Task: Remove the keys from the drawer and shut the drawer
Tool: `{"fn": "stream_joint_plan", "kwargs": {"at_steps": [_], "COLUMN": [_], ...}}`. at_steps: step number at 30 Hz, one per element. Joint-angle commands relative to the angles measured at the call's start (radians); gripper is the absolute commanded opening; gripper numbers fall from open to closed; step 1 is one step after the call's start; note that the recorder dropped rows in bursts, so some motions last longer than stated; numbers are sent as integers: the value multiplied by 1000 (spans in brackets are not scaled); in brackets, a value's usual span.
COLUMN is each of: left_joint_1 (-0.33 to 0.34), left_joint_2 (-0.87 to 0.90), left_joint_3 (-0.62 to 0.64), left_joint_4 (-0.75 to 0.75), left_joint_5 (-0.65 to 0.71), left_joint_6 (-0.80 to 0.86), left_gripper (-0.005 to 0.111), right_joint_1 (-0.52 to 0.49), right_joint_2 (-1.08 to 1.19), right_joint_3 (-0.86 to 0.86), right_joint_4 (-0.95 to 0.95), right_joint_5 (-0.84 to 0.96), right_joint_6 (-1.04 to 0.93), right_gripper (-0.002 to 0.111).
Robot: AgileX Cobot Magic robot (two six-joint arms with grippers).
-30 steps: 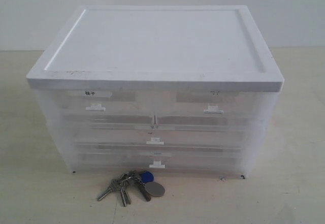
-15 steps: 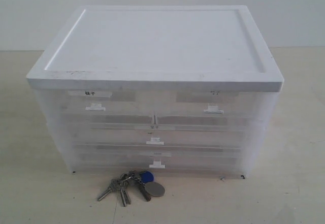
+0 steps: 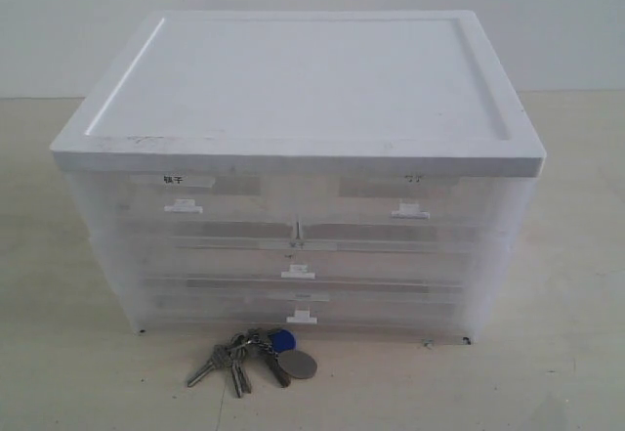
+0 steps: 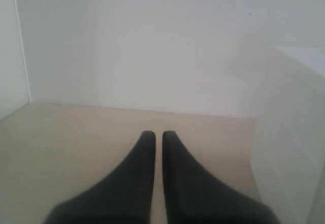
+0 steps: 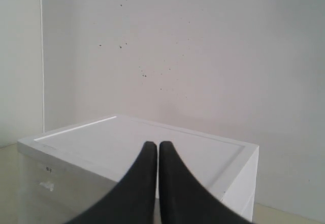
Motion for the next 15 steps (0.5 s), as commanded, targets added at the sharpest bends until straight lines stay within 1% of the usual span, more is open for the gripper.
{"fn": "stream_joint_plan", "kwargs": {"at_steps": [1,5,7,15], "left_joint_1": [18,18,20,20], "left_joint_2": [-3,-3,-3,-3], "left_joint_3": [4,4,4,4], "left_joint_4": [3,3,3,-1], "left_joint_5": [100,205,206,206], "left_joint_6": [8,91,130,150], "left_gripper": [5,5,5,5], "right_joint_1": [4,4,4,4], "right_joint_2": [-6,-6,-6,-6], "right_joint_3": [-1,-1,-1,-1], "right_joint_4": [2,2,2,2], "right_joint_5": [3,3,3,13], "right_joint_6": [-1,-1,-1,-1], "right_gripper": [0,0,0,0]}}
